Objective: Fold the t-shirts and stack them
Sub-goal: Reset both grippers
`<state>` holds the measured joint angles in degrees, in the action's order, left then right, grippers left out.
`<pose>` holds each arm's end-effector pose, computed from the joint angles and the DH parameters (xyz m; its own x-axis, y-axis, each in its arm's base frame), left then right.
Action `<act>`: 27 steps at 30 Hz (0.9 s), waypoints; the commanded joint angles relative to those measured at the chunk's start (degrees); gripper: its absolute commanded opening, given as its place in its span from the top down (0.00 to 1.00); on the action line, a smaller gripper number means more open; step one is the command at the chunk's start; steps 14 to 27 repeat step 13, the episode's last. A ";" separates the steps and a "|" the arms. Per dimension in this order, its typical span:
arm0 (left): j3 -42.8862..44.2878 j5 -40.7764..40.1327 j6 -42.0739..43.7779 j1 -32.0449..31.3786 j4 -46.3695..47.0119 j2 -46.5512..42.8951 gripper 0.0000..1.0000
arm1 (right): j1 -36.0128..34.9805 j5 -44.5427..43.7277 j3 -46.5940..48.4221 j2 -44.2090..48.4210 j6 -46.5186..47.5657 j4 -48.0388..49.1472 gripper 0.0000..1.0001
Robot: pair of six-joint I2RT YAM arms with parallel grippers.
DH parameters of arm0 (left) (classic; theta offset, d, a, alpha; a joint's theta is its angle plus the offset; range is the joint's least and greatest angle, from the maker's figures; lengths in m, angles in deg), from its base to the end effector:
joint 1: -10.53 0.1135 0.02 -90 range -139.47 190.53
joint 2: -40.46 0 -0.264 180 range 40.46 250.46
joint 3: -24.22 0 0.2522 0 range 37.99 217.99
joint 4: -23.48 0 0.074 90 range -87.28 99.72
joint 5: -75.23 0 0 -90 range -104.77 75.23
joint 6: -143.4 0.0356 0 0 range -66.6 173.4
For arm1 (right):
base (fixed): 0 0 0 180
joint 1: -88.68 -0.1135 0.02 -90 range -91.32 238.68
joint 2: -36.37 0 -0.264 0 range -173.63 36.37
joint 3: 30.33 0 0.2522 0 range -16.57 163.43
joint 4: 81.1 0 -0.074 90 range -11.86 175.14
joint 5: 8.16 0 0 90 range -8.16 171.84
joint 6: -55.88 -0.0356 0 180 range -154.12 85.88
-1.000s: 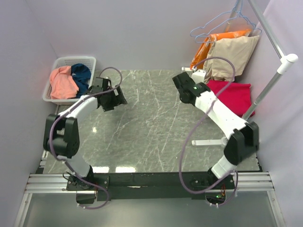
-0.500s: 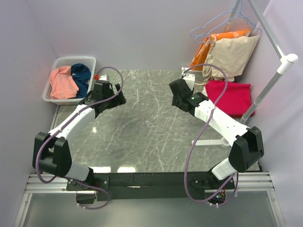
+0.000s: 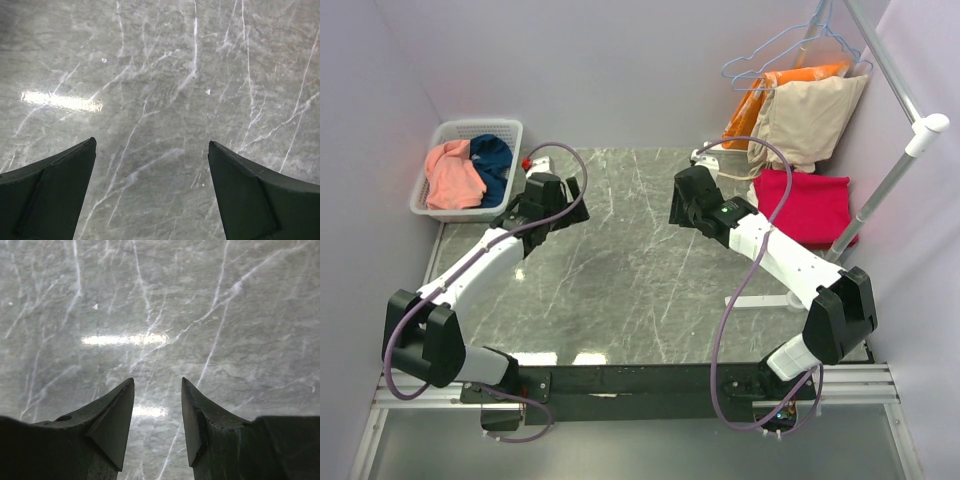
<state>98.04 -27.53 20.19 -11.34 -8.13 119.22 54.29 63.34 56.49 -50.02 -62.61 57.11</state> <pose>0.2880 -0.1071 0.2860 -0.5712 -0.3463 -0.7442 -0.1365 0.9341 -0.3299 0.2840 0.1807 0.3077 -0.6410 0.1094 -0.7597 -0.0379 0.9841 0.1737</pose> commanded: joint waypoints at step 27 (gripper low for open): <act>-0.73 -6.14 -0.45 -1.60 0.27 -1.86 0.00 | -0.94 1.98 0.77 0.26 -1.74 2.72 0.51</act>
